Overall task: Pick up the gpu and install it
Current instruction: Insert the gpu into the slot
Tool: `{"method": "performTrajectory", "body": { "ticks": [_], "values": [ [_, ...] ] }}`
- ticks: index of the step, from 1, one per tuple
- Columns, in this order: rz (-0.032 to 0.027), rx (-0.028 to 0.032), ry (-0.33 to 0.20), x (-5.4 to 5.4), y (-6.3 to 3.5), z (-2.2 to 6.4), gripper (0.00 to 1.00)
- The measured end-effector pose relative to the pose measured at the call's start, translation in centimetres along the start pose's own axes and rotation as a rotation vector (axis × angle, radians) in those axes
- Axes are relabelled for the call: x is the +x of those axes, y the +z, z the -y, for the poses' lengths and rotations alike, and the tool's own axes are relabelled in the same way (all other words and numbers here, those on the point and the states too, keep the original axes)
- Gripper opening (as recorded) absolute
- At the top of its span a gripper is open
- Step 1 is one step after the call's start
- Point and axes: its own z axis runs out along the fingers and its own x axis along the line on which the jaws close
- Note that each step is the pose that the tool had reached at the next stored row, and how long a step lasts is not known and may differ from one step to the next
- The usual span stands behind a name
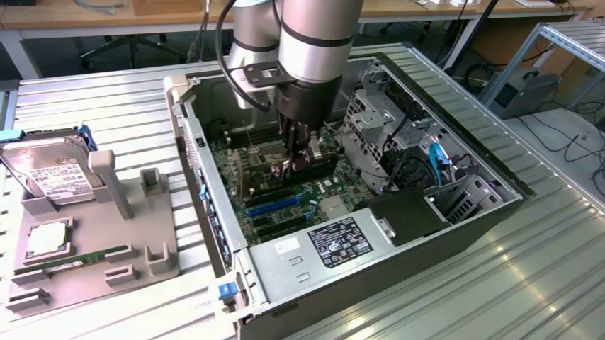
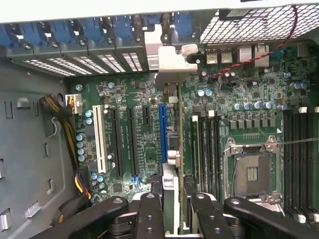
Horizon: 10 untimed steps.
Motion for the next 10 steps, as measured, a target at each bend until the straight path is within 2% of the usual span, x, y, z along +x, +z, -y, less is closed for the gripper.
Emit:
{"method": "performTrajectory", "body": {
  "ticks": [3, 10],
  "values": [
    [-0.0088, 0.0006, 0.000, -0.09, 0.11, -0.17, 0.27],
    [-0.0094, 0.0006, 0.000, -0.07, 0.47, -0.77, 0.27]
  ]
}}
